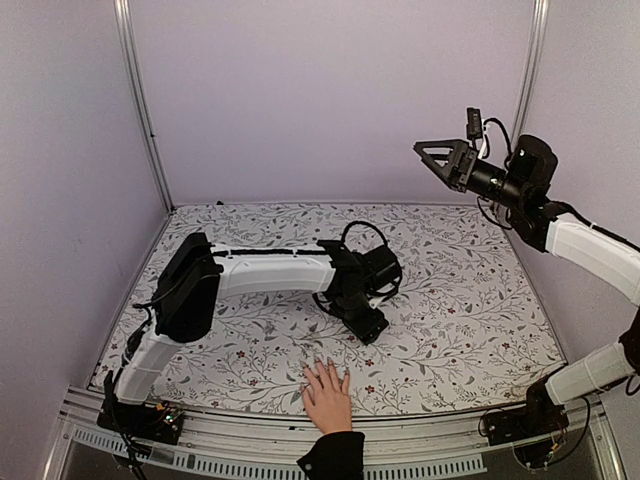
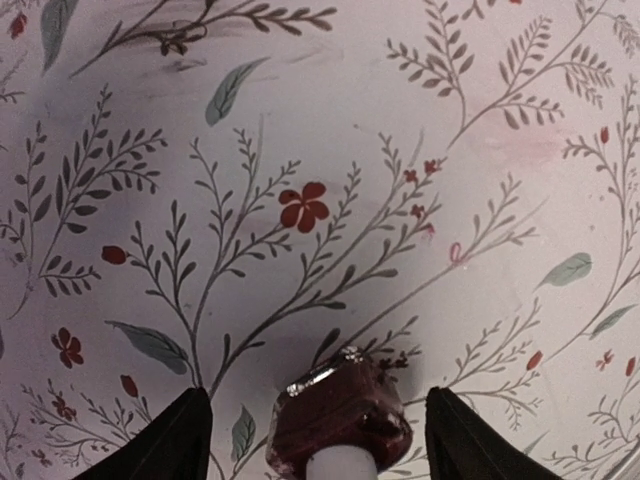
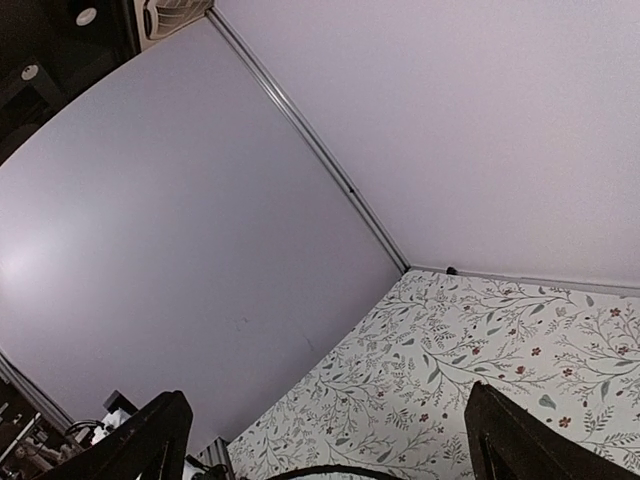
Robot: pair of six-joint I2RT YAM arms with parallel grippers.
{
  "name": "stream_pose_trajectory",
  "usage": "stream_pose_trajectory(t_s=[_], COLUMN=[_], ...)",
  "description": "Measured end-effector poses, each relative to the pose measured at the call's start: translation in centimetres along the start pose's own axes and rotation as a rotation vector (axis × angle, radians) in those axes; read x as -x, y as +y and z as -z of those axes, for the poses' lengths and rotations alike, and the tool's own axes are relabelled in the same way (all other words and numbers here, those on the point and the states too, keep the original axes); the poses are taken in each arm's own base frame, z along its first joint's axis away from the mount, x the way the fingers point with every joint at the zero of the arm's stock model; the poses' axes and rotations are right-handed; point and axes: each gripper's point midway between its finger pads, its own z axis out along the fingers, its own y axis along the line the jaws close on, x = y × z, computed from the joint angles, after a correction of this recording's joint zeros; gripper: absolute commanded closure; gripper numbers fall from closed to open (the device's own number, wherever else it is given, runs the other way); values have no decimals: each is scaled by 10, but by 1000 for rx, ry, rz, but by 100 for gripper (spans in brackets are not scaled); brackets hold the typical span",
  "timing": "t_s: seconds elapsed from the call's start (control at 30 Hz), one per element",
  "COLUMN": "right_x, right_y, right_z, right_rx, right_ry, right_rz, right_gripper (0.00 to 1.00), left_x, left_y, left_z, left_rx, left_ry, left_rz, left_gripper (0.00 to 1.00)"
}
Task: Paint the nails
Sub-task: Move the nail polish bottle at the center of the board.
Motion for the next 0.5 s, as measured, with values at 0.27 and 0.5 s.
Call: stream_pose_trajectory(t_s=[0.27, 0.5], right_x=[20, -7], right_y=[-3, -22], right_z=[43, 51], right_rx=[-142, -223], right_ry=[-59, 56], right_rz=[160, 238], right_gripper=[1, 1], left_x=[5, 12], left_y=[13, 34], left_z=[54, 109], left_rx=[-53, -133], left_ry=[-169, -419], left_rz=[6, 33], left_gripper=[18, 15])
